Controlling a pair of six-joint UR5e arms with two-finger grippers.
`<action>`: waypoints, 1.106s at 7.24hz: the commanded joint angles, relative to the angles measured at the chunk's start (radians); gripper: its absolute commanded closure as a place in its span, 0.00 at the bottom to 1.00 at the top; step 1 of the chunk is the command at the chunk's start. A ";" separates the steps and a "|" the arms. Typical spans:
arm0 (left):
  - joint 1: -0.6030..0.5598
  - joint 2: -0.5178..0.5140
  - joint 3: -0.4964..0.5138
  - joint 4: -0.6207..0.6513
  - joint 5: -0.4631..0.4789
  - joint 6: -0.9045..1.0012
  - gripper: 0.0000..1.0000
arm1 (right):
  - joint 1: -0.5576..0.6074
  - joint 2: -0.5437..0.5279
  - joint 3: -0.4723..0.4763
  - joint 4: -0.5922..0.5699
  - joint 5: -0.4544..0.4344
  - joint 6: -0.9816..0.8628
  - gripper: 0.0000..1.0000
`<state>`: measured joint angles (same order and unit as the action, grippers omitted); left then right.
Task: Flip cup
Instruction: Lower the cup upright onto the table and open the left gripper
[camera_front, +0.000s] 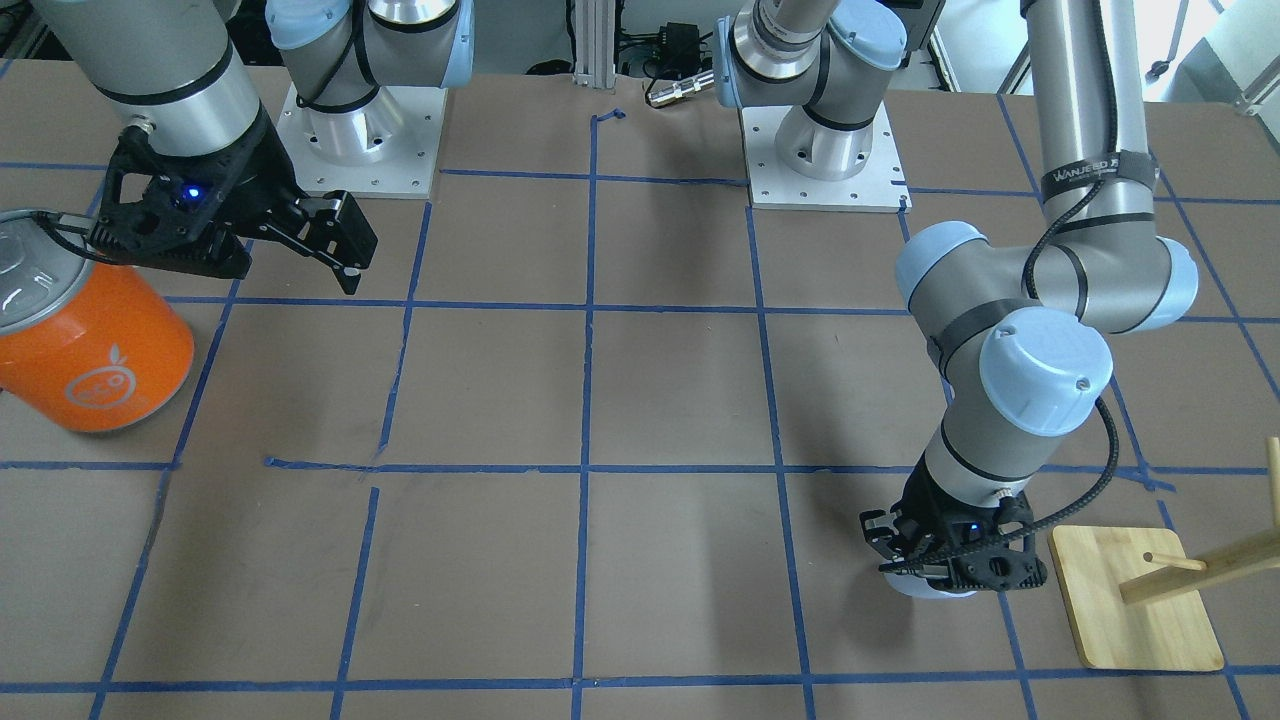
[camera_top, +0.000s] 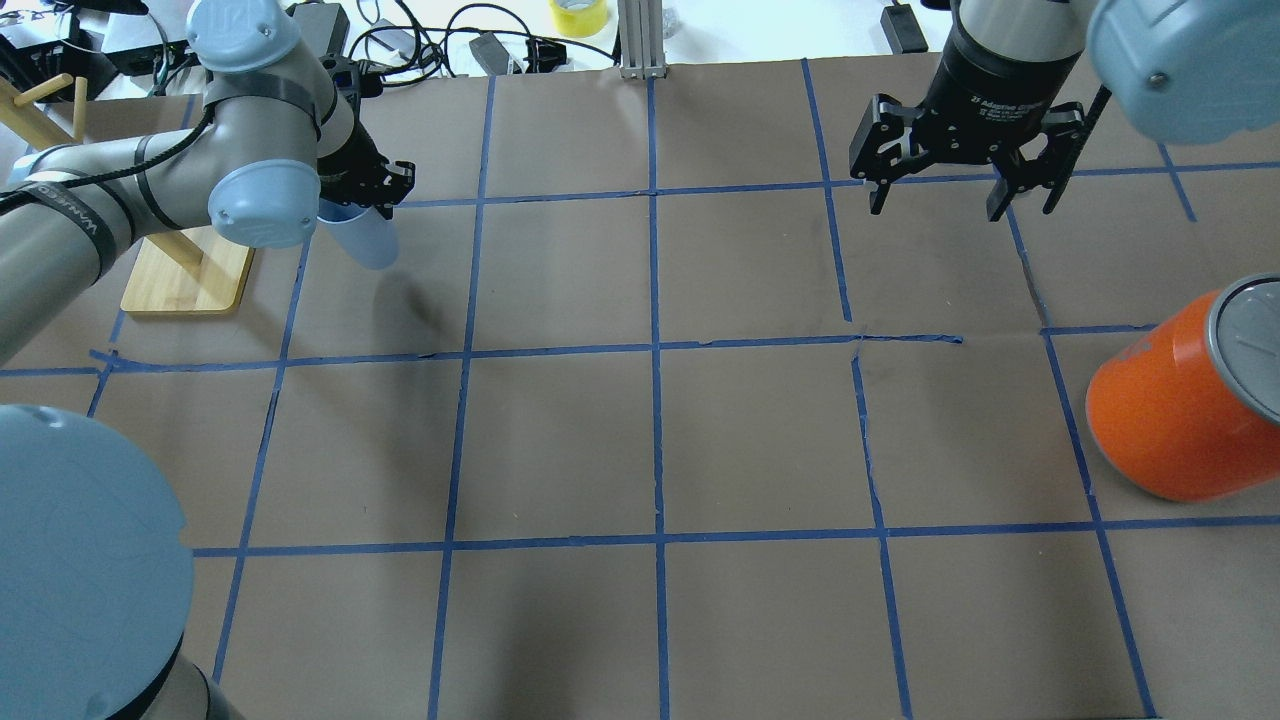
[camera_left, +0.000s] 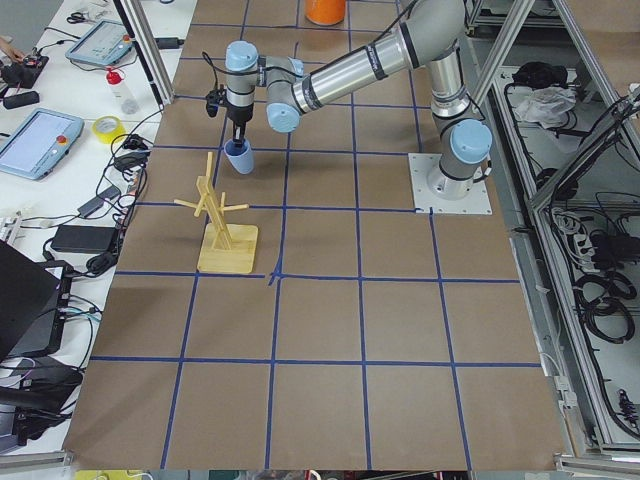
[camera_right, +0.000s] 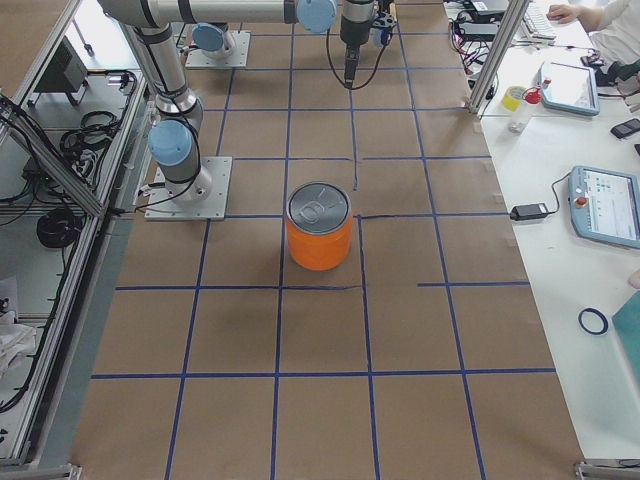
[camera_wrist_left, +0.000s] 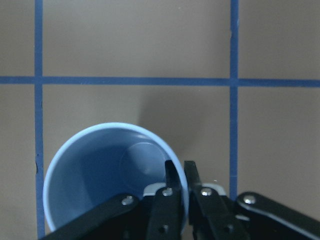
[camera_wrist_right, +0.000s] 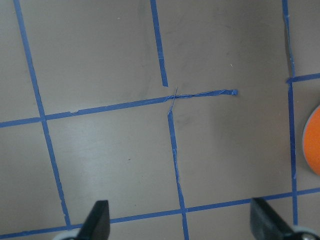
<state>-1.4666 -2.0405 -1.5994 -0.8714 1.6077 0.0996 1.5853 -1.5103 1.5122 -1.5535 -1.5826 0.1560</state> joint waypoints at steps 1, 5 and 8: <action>0.000 -0.007 -0.008 0.029 0.084 0.002 0.57 | 0.001 -0.001 0.000 0.000 -0.010 -0.007 0.00; -0.011 0.046 0.010 0.025 0.016 -0.023 0.00 | -0.001 -0.001 0.012 0.007 -0.011 -0.007 0.00; -0.018 0.236 0.012 -0.290 -0.040 -0.040 0.00 | -0.001 -0.005 0.034 0.001 -0.027 -0.007 0.00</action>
<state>-1.4817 -1.8880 -1.5885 -1.0240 1.5901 0.0623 1.5846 -1.5138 1.5423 -1.5501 -1.6048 0.1498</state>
